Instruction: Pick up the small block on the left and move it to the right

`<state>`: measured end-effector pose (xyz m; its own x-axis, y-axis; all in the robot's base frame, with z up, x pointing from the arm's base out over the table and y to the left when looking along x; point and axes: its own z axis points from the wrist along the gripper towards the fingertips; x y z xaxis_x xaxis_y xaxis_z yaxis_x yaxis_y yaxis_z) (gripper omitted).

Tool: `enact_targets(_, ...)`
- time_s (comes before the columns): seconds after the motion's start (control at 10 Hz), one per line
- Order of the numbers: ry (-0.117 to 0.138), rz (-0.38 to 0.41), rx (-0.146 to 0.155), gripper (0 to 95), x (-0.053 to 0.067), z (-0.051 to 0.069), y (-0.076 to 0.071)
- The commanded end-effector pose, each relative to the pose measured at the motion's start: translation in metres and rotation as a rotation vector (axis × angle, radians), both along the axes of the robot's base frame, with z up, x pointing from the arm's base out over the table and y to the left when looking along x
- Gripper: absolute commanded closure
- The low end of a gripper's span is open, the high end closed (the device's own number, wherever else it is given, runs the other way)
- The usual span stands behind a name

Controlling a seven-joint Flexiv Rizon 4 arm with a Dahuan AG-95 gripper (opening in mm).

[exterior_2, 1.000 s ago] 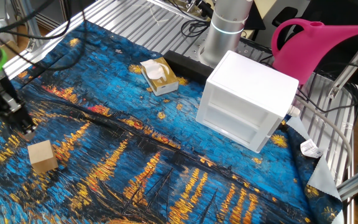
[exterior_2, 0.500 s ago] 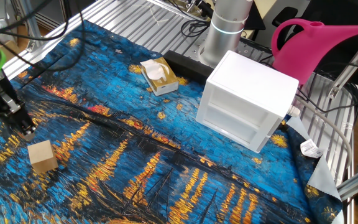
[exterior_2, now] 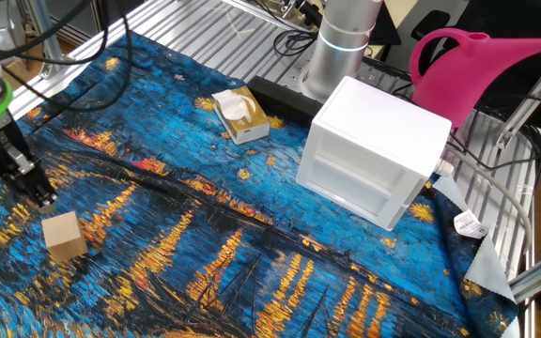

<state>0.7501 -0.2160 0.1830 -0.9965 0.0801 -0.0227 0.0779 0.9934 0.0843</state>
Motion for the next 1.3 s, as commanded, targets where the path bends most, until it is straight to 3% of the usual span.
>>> enact_targets(0.1, -0.007, -0.001, -0.005, 19.0, -0.004, -0.003, 0.001)
enact_targets(0.5, -0.007, -0.003, -0.005, 19.0, -0.006, -0.014, 0.003)
enact_targets(1.3, -0.005, -0.006, 0.006, 19.0, -0.006, -0.014, 0.002)
